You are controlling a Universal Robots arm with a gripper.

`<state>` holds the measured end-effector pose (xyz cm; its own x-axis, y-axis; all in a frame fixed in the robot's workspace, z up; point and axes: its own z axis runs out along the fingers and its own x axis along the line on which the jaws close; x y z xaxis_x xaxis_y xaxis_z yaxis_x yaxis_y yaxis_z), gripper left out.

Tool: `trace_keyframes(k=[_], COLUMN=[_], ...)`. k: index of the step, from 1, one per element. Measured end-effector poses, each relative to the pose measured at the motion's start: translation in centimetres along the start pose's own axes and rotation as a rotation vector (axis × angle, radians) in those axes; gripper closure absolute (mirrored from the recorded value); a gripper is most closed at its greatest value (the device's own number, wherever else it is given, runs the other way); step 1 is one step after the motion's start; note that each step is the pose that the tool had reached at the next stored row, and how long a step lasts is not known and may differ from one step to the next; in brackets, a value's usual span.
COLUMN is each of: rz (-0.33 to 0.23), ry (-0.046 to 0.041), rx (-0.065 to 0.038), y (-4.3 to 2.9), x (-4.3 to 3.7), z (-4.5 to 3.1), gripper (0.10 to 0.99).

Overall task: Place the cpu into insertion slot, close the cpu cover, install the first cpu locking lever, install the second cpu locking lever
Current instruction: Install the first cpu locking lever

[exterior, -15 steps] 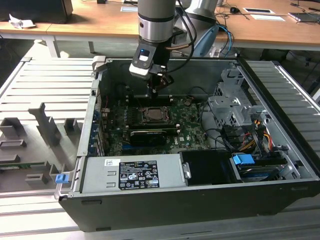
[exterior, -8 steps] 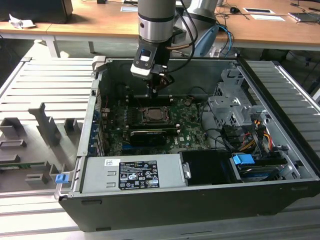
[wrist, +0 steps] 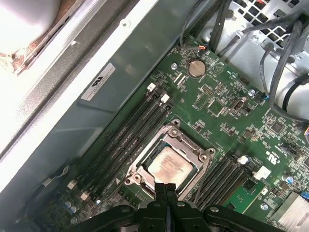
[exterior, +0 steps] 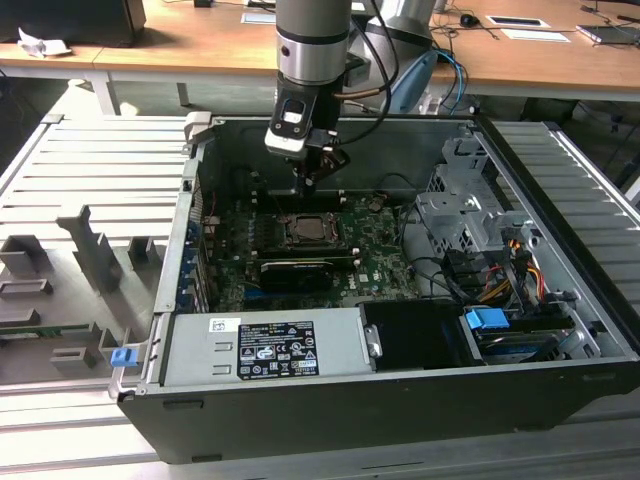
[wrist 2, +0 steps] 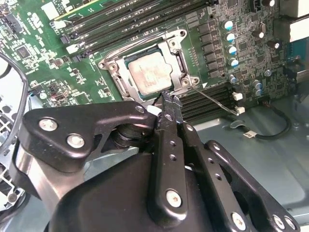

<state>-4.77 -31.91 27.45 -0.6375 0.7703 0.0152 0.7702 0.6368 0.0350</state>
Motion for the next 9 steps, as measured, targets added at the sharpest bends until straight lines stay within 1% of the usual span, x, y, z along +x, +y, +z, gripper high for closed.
trace_keyframes(k=[9], rz=[-0.041], ry=[0.0014], rx=[0.001], y=[0.00], x=[0.00], z=[0.00], gripper=[0.980])
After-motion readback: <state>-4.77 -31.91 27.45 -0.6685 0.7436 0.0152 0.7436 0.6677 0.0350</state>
